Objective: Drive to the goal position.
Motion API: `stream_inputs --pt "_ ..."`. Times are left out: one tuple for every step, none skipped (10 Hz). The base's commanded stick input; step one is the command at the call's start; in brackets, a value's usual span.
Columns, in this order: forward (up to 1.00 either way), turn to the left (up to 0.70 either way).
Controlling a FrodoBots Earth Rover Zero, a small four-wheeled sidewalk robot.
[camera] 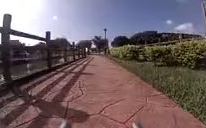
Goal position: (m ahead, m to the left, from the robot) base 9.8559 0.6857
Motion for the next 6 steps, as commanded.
stream_inputs --pt "0.5 0.0" --pt "0.5 0.01" --pt "0.5 0.05" --pt "0.5 0.0" --pt "0.5 0.0" --pt "0.5 0.0"
